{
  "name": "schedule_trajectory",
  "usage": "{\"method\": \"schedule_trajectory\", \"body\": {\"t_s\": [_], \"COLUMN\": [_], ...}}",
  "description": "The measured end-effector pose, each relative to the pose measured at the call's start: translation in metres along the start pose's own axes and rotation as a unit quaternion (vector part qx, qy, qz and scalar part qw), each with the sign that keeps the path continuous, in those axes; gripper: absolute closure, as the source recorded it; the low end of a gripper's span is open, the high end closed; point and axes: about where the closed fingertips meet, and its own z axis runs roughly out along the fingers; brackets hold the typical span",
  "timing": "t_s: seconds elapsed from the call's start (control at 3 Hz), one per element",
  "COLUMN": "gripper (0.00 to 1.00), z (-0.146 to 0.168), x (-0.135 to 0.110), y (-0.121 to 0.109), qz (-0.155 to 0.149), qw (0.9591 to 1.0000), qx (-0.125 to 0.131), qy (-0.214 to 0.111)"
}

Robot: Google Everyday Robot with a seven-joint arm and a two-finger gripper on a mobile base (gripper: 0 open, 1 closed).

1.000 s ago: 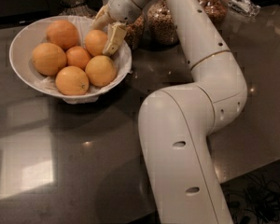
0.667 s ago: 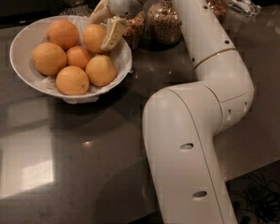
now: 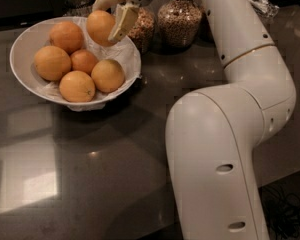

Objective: Pick orange from white bowl

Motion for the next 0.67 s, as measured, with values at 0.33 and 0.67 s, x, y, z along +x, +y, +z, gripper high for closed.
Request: {"method": "schedule_trajectory", "body": {"t_s": [0.33,0.67], "gripper": [1.0,1.0], "z": [-0.002,-0.031], "x": [-0.005,-0.021], "y": [0.012,0.025], "qz": [0.021,0.03], "qw": [0.9997,0.9979], "qx": [0.002,0.052], "qy": [-0.016,-0.024]}}
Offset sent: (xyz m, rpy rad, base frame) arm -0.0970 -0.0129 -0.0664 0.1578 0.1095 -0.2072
